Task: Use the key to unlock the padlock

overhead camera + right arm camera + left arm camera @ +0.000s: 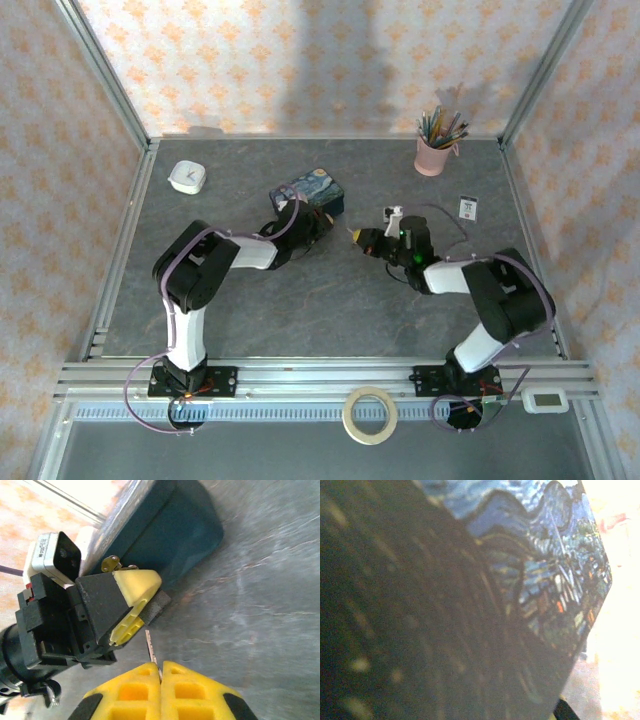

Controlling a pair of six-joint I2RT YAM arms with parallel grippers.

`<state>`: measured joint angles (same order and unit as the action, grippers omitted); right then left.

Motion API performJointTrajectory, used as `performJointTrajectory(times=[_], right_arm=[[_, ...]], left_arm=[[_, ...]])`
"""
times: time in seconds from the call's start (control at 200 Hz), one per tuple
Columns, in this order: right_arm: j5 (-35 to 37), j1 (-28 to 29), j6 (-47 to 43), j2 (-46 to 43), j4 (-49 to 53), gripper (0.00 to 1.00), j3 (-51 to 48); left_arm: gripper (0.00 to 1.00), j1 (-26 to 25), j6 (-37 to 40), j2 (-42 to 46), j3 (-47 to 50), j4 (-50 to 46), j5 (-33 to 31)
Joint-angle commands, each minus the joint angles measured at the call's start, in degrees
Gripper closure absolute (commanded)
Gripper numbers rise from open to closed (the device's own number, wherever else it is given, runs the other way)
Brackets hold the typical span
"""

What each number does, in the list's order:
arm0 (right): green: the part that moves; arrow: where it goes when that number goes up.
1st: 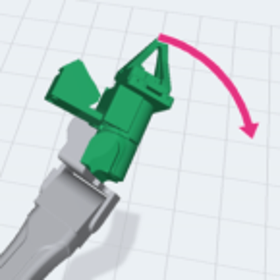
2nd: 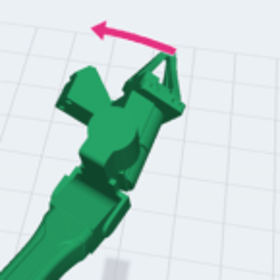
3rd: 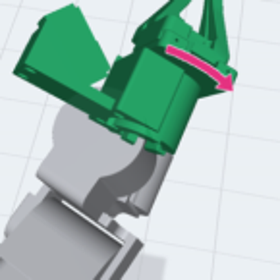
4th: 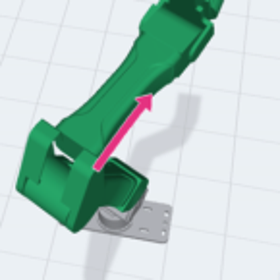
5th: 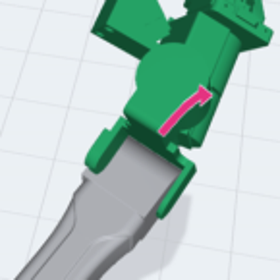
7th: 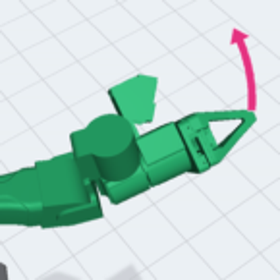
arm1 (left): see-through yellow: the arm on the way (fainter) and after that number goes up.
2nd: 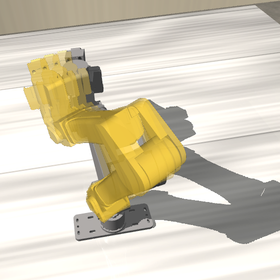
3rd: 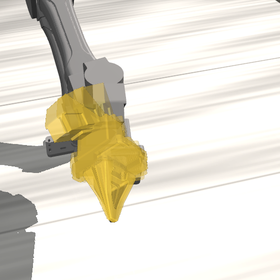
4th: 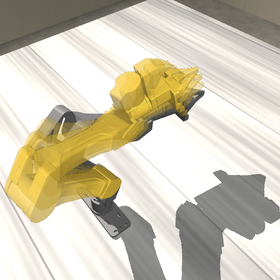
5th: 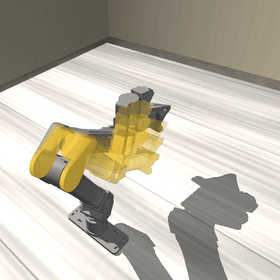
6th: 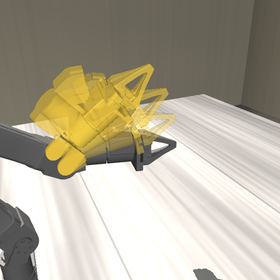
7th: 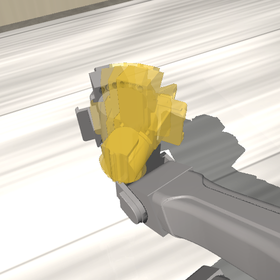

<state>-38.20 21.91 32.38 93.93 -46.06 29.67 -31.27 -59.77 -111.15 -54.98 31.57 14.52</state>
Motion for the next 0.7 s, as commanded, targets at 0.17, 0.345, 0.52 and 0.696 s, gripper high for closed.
performJointTrajectory(times=[0.17, 0.345, 0.52, 0.696], right_arm=[[-10.7, -0.3, 14.3, 9.3, -24.5, 1.0, -1.1], [-11.5, -0.4, 16.9, 11.5, -29.3, 1.0, -1.2], [-11.3, -0.4, 17.8, 11.8, -31.0, 1.0, -0.8], [-10.9, -0.4, 18.3, 13.1, -31.0, 1.0, 0.0]], left_arm=[[1.0, 0.4, -5.8, 7.2, 3.5, 12.4, 6.5], [1.0, 0.7, -6.0, 8.4, 4.6, 13.3, 6.8], [1.0, 0.8, -6.8, 8.2, 5.4, 14.8, 7.1], [1.0, 0.9, -7.6, 8.3, 6.1, 16.3, 7.6]])
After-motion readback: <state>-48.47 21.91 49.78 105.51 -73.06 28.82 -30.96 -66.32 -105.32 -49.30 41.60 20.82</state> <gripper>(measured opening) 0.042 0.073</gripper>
